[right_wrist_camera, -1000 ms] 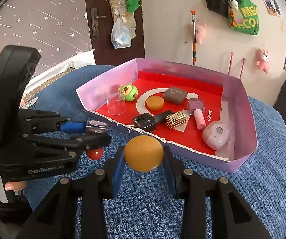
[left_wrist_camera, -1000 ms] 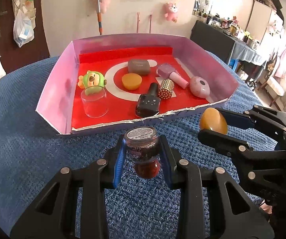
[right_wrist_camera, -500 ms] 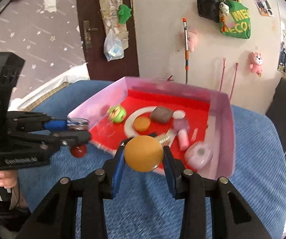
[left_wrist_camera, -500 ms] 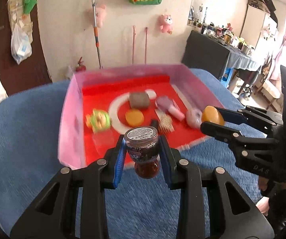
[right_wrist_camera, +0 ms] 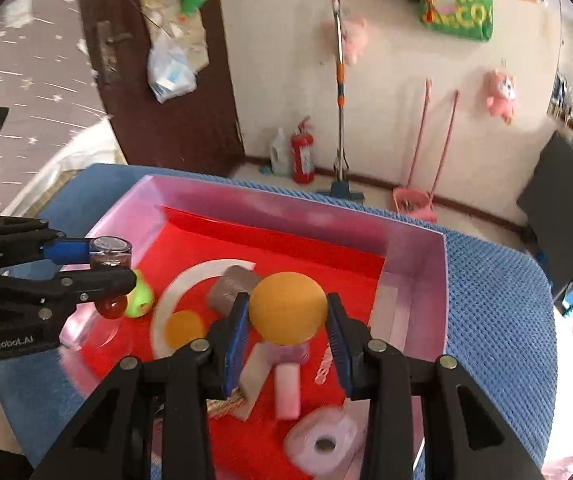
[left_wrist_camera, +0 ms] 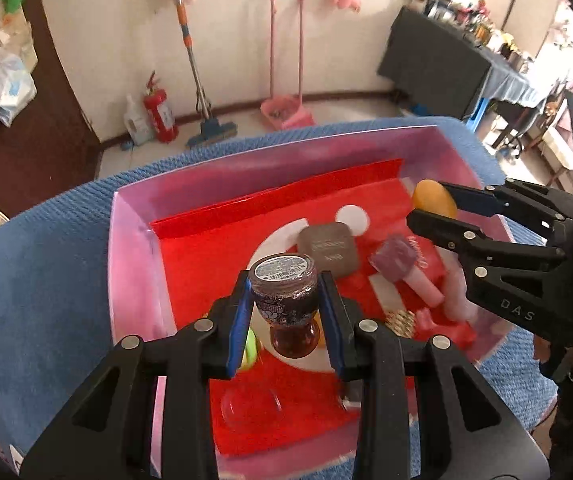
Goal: Organize rigid objects
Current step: 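Carry the jar and orange sponge over the box with both tools, then open both tools to release the jar and sponge into the box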
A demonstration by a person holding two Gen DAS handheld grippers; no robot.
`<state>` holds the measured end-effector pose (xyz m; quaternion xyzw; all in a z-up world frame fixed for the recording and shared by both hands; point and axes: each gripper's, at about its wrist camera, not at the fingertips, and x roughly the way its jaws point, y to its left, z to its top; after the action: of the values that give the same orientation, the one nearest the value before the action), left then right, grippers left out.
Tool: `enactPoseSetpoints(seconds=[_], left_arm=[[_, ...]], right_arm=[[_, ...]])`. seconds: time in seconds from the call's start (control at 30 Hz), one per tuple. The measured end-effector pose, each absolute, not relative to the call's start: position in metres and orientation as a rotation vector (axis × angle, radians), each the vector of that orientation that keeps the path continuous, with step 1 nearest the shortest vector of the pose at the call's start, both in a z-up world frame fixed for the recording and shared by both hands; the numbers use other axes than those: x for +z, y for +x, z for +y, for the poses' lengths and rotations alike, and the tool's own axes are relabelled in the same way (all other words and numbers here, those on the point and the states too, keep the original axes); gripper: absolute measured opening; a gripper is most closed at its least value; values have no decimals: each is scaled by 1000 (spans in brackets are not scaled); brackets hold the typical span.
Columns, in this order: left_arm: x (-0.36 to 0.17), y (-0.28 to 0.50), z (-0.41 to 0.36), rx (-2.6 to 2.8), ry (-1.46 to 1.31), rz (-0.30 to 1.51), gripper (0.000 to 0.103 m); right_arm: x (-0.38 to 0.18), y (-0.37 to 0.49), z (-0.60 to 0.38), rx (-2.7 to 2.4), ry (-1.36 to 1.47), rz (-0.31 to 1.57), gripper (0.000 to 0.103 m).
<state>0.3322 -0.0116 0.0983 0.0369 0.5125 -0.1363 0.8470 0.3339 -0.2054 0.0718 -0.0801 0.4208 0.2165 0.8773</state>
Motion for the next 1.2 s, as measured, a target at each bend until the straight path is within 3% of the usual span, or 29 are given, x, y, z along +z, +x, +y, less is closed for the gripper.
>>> enactPoseSetpoints(seconds=[0.33,1.2], left_arm=[[48,386,-7,-260,43,1251,30],[40,393,-15,-226,48,1258,30]], right_arm=[[36,393,-192,385,-201,1064,40],[15,401,-183,331,-275,1122,40]])
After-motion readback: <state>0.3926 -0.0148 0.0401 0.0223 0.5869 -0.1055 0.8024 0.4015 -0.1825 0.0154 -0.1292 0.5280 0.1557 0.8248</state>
